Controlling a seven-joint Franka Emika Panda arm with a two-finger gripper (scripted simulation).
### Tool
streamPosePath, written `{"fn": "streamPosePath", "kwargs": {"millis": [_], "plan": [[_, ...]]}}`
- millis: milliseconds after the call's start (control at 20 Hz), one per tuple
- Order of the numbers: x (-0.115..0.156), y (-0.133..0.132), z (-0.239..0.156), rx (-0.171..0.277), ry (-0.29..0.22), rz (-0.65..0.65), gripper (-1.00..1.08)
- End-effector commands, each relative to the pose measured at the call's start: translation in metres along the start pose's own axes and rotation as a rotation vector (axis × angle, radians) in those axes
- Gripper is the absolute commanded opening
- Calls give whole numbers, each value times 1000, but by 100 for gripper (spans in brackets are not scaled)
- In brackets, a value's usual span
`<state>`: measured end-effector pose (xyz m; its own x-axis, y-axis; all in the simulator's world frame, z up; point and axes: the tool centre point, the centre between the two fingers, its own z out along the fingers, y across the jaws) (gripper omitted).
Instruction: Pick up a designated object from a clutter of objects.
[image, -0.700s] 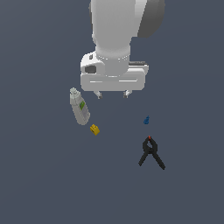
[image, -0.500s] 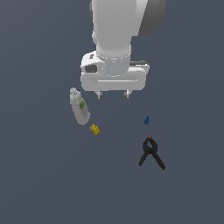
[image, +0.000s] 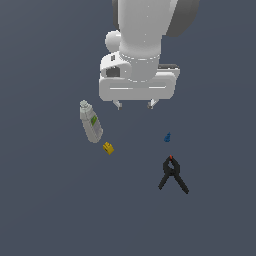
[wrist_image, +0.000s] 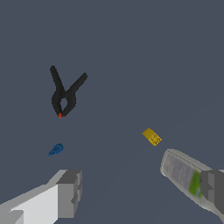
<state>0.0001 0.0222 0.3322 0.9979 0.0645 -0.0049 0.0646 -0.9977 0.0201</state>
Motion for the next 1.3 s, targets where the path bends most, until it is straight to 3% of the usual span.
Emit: {"fn": "streamPosePath", "kwargs": {"millis": [0, 600, 1250], "plan": [[0, 0, -1, 0, 0, 2, 100], [4, 10, 23, 3, 0, -64, 100], [8, 44, 99, 13, 3, -274, 100]]}}
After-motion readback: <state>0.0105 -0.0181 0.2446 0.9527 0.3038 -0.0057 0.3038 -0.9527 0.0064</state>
